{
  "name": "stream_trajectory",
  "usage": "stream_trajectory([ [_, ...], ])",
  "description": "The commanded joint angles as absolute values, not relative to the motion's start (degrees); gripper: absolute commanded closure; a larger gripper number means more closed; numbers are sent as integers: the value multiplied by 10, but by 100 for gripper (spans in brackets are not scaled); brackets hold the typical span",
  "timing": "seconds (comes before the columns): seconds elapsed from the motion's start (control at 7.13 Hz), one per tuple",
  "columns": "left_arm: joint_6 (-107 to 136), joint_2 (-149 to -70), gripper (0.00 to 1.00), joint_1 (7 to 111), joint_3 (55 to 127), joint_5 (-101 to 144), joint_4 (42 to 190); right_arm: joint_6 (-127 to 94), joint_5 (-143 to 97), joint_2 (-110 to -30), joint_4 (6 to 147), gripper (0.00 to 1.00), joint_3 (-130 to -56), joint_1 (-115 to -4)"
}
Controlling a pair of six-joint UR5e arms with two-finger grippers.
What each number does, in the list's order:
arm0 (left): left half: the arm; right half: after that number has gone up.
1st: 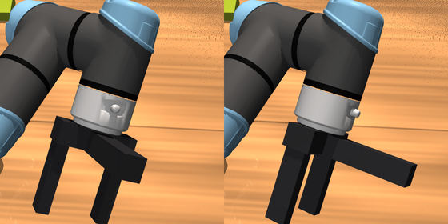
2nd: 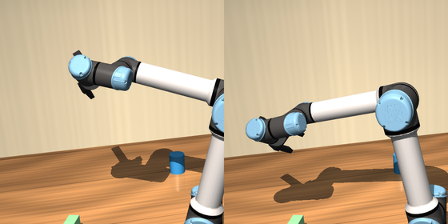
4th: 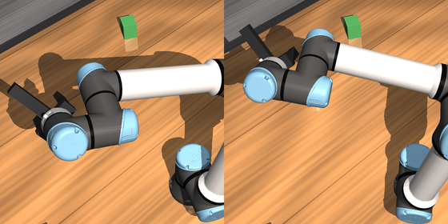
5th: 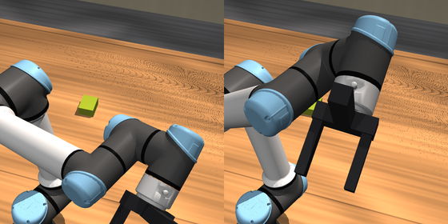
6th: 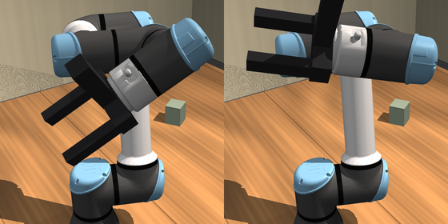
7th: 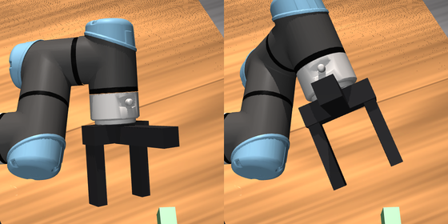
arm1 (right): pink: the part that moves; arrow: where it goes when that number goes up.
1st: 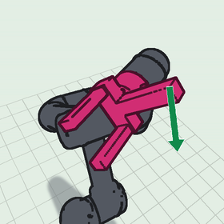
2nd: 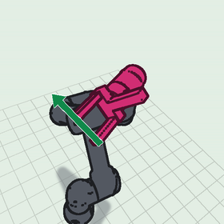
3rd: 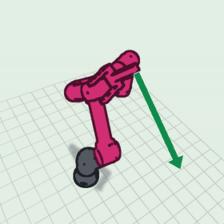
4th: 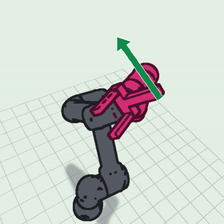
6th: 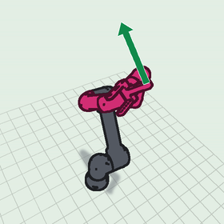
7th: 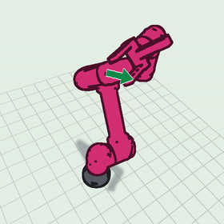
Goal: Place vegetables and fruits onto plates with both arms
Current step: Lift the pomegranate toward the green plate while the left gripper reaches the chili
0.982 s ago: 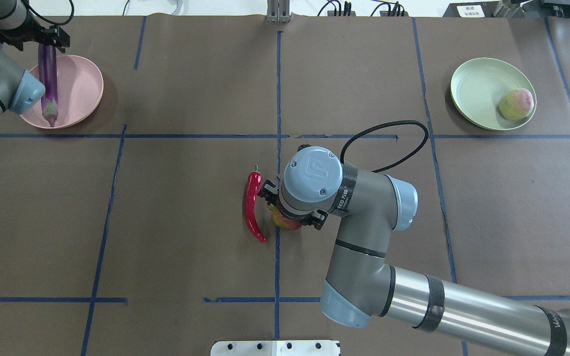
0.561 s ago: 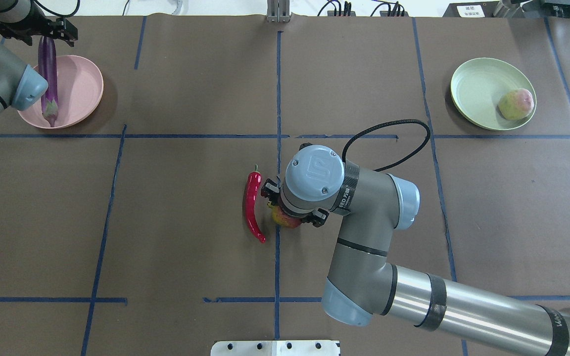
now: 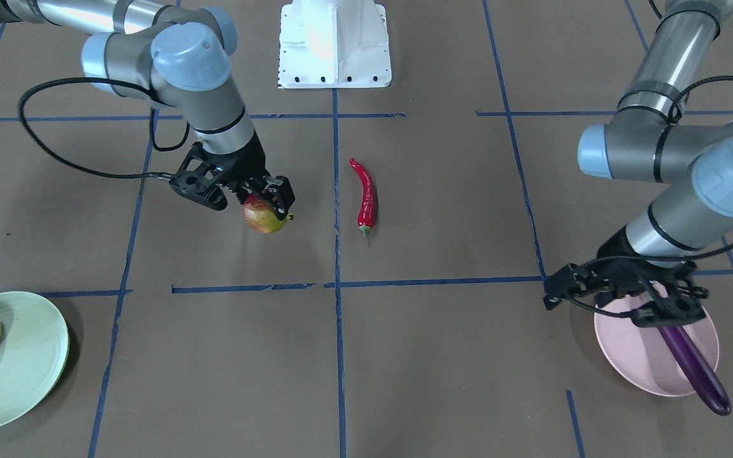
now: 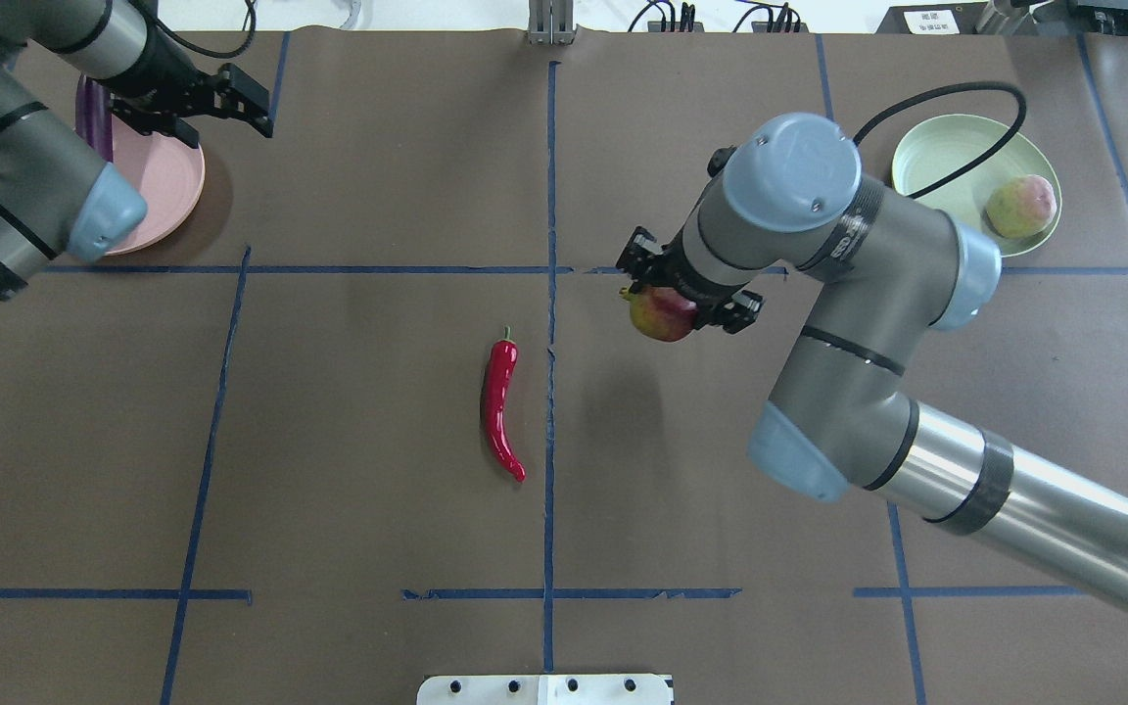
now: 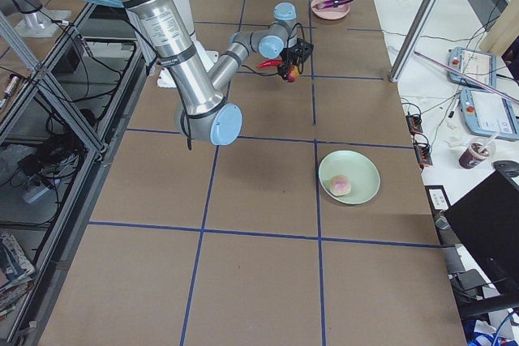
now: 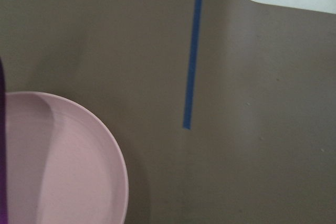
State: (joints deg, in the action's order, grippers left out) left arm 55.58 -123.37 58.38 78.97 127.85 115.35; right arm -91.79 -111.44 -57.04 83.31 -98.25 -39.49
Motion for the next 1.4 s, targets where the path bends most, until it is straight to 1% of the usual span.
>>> stream_trajectory([
  [0.0, 667, -1245, 0, 486, 847, 1279, 1153, -750, -1153, -608, 832, 100, -951, -495],
  [0.14, 670, -1264, 0, 449, 849, 1238, 1153, -677, -1177, -607, 830, 100, -902, -545],
  [0.28, 676, -1283, 0, 384, 846, 1179, 1150, -599, -1177, -605, 829, 100, -848, -591],
  [0.42, 692, -1301, 0, 349, 846, 1125, 1124, -557, -1177, -600, 827, 100, -799, -612],
  [0.56, 693, -1324, 0, 338, 846, 1119, 1088, -537, -1173, -599, 824, 100, -756, -620],
  [0.7, 693, -1337, 0, 327, 846, 1116, 1075, -527, -1171, -599, 775, 100, -719, -627],
  [0.84, 696, -1338, 0, 304, 845, 1075, 1075, -526, -1170, -599, 746, 100, -691, -629],
  [1.12, 696, -1339, 0, 287, 840, 1047, 1074, -526, -1161, -599, 745, 100, -682, -633],
  [1.26, 695, -1338, 0, 287, 839, 1022, 1050, -525, -1150, -599, 745, 100, -677, -633],
])
